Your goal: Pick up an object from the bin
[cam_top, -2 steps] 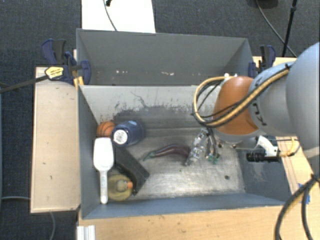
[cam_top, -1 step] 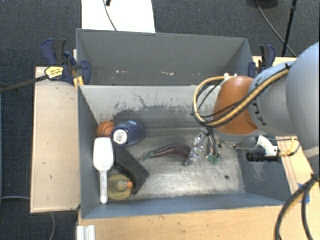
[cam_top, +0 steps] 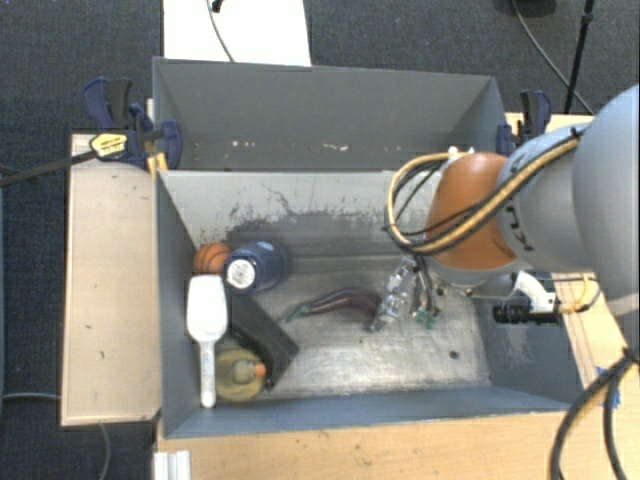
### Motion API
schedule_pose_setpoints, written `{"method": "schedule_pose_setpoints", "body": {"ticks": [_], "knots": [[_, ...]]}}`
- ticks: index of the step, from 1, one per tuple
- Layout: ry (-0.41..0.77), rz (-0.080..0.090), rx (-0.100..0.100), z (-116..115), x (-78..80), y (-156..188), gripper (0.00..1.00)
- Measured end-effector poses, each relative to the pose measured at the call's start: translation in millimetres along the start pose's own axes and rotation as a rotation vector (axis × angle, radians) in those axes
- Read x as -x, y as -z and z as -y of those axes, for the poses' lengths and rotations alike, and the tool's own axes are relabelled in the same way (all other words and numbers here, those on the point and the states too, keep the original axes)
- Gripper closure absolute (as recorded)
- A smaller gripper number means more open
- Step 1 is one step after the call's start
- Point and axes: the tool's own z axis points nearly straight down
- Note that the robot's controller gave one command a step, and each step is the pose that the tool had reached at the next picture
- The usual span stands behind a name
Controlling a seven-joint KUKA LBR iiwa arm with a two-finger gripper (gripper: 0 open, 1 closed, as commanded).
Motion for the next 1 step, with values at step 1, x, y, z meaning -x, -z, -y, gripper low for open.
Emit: {"method": "schedule_pose_setpoints", "body": {"ticks": [1], "knots": [[0.000,0.000,0.000,0.0,0.0,0.0,1.00]]}}
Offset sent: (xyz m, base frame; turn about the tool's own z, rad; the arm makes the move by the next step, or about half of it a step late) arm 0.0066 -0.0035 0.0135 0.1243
